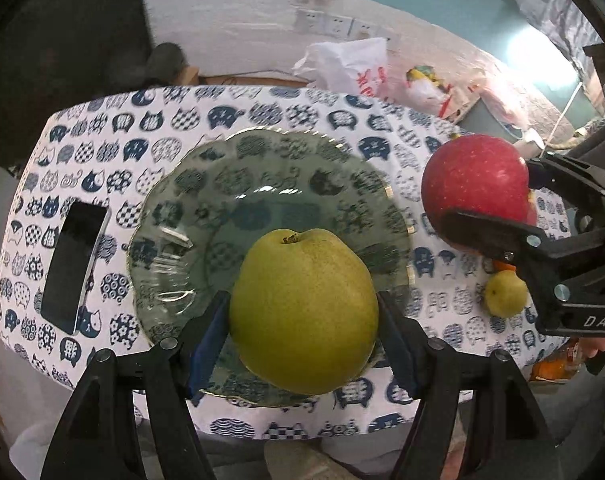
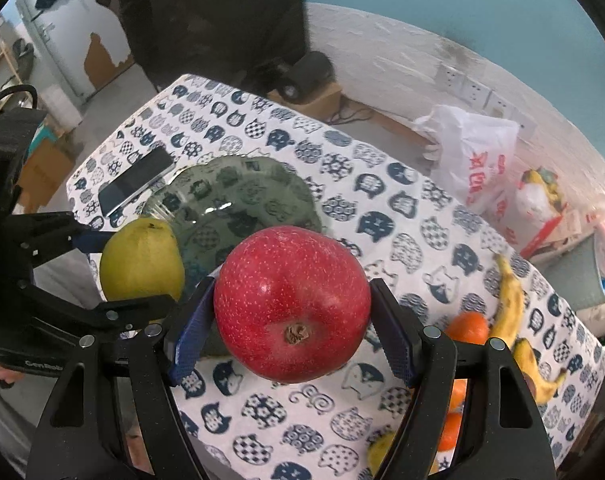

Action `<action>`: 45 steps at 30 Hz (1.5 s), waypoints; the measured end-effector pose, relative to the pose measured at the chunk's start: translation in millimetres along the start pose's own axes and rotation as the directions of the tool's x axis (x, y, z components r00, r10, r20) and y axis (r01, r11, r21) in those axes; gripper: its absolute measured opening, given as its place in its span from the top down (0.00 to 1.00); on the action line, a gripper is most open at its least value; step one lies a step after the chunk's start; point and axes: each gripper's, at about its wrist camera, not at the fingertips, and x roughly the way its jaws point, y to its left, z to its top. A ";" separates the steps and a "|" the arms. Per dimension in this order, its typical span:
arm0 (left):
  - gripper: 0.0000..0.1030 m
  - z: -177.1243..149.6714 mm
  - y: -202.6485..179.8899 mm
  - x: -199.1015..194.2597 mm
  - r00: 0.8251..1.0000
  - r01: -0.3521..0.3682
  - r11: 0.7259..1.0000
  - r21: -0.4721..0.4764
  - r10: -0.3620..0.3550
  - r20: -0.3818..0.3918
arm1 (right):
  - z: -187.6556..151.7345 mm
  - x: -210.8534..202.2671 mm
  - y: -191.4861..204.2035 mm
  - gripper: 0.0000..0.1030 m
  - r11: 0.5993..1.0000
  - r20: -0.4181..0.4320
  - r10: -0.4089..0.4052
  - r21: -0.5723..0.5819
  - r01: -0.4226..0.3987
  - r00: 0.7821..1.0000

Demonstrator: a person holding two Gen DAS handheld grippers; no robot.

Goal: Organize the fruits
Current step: 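Carry the pear with the left gripper while the right gripper carries the apple toward the glass plate, then lower the pear onto the plate and open the left gripper while the right releases the apple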

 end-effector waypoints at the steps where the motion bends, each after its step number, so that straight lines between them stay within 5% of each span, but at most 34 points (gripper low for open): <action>1: 0.29 -1.1 4.1 3.1 1.000 -0.006 1.000 -0.007 0.006 -0.006 | 0.7 3.5 1.9 0.27 1.000 -0.006 0.002 -0.002 -0.002 1.000; 26: 0.29 -19.3 50.0 60.5 0.987 -0.028 0.996 -0.082 0.015 -0.160 | -5.4 89.0 35.8 0.27 0.997 -0.181 0.033 -0.058 -0.044 0.983; 45: 0.29 -22.2 51.1 41.7 0.991 -0.051 0.995 -0.091 0.039 -0.131 | -4.5 87.2 35.8 0.23 0.997 -0.169 0.073 -0.005 -0.075 0.983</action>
